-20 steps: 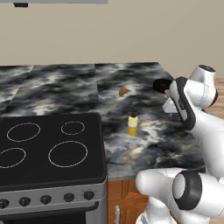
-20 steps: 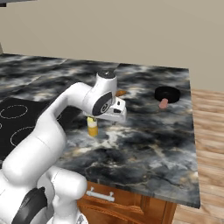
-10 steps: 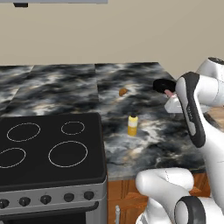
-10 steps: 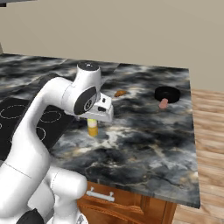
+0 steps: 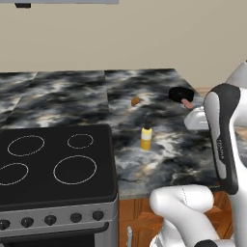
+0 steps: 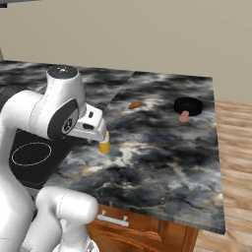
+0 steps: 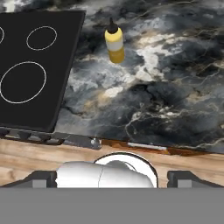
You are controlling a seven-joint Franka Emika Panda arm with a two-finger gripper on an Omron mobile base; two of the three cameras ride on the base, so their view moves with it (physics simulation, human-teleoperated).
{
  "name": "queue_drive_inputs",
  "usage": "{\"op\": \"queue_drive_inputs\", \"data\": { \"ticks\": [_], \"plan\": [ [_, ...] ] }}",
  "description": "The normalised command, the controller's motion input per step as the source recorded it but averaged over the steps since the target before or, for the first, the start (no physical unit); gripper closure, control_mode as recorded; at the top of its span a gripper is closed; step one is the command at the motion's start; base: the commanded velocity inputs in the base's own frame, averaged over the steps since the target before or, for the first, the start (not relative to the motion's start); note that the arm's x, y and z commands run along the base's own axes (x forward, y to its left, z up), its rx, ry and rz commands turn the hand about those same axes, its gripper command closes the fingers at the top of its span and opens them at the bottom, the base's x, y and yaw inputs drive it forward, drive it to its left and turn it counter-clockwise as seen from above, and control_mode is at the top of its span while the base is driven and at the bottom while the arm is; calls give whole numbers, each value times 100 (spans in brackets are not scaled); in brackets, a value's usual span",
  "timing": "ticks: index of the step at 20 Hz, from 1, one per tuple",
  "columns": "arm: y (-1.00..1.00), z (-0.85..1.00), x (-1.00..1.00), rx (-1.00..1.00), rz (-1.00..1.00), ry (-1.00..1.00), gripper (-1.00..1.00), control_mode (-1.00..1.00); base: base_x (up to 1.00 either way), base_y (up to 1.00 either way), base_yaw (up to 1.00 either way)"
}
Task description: Move the shaker and mustard from the cabinet to the dining counter.
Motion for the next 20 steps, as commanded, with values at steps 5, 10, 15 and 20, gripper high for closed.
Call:
{"op": "queue_drive_inputs", "data": {
  "ticks": [5,10,15,20],
  "plan": [
    [35,23,-56,0,0,-29,-100,-100,0,0,0],
    [38,24,-44,-1,0,-23,-100,-100,0,0,0],
    [37,15,-14,-6,0,-10,-100,-100,0,0,0],
    [23,1,0,-3,0,-4,-100,-100,0,0,0]
  ]
}}
